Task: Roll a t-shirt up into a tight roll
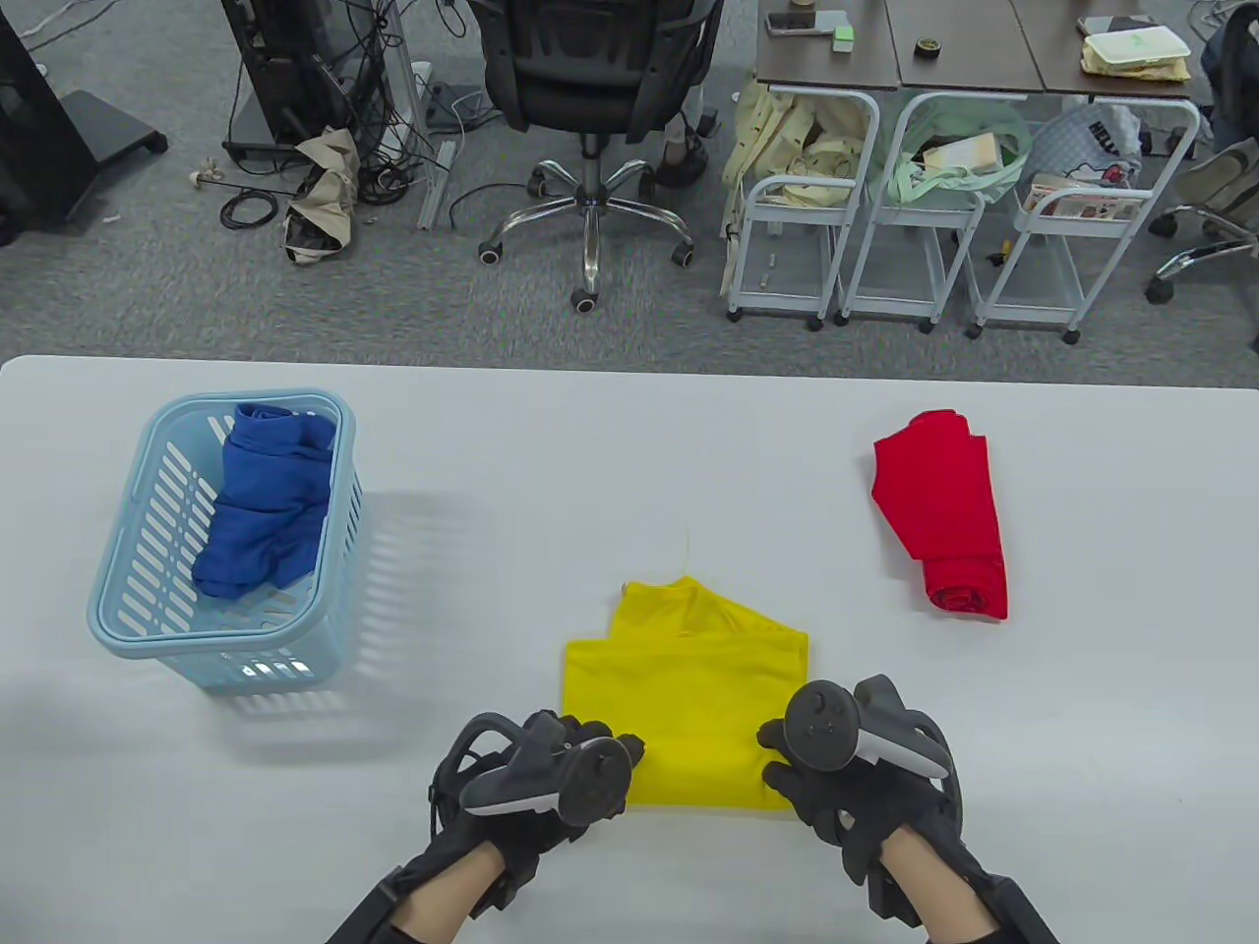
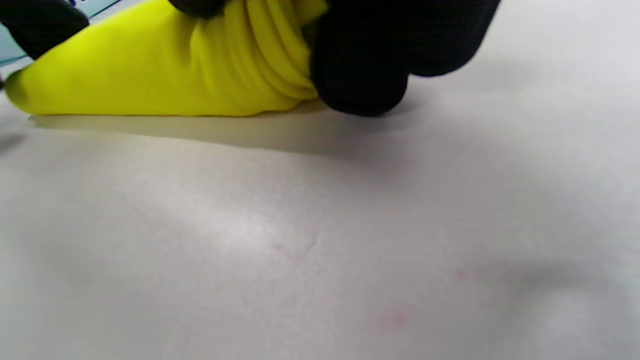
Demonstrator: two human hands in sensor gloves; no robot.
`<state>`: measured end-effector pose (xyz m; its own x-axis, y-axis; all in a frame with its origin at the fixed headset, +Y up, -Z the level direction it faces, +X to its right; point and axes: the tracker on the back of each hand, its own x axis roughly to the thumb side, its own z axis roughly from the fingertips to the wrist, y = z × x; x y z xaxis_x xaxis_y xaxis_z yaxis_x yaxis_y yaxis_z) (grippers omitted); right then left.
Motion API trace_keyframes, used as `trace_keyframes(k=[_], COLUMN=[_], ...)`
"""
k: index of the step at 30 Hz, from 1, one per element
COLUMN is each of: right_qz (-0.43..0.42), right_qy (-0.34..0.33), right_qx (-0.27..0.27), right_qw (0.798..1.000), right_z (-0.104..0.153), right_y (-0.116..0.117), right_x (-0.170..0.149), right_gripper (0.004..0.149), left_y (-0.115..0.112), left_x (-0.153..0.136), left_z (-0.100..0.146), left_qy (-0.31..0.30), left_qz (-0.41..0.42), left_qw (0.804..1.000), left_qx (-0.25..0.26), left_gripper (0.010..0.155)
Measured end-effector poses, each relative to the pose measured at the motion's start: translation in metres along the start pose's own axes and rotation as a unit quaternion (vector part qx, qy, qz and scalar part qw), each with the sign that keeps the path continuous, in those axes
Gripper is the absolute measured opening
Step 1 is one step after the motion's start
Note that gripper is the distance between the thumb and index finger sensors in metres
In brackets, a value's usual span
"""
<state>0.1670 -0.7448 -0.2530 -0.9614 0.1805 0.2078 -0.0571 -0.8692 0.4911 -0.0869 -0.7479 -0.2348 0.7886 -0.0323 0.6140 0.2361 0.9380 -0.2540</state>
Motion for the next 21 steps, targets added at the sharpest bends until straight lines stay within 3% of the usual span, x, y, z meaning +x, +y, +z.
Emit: trace_keyframes(k=[3, 6, 10, 13, 15, 18, 21], right_qz=[0.068, 0.071, 0.054, 0.162, 0.186, 0.148, 0.086], right_qy=[0.076, 0.053, -0.088, -0.040, -0.032, -0.031, -0.042], right_qx=[-0.073, -0.116, -0.055, -0.016, -0.005, -0.011, -0.011], right_qw=[0.992, 0.989, 0.993, 0.986, 0.982, 0.988, 0.995], right_z=[0.011, 0.022, 0.017, 0.007, 0.001, -0.004, -0.003], right_y=[-0.014, -0.024, -0.009, 0.010, 0.017, 0.011, 0.001], right_x=[-0.003, 0.002, 0.023, 0.034, 0.036, 0.028, 0.017], right_gripper=[0.064, 0.058, 0.055, 0.076, 0.081, 0.072, 0.063], left_y=[0.001, 0.001, -0.003, -0.007, -0.007, -0.004, 0.002], left_x=[0.003, 0.003, 0.003, 0.002, 0.000, -0.005, -0.021], left_z=[-0.004, -0.003, -0.006, -0.009, -0.010, -0.009, -0.007], left_qy=[-0.005, -0.005, 0.001, 0.015, 0.017, 0.020, 0.014], left_qz=[-0.032, -0.027, -0.041, -0.067, -0.066, -0.047, 0.048], left_qw=[0.999, 1.000, 0.999, 0.998, 0.998, 0.999, 0.998], left_qx=[0.002, 0.004, -0.003, -0.006, -0.001, 0.009, 0.023], left_gripper=[0.070, 0.072, 0.074, 0.071, 0.069, 0.061, 0.056])
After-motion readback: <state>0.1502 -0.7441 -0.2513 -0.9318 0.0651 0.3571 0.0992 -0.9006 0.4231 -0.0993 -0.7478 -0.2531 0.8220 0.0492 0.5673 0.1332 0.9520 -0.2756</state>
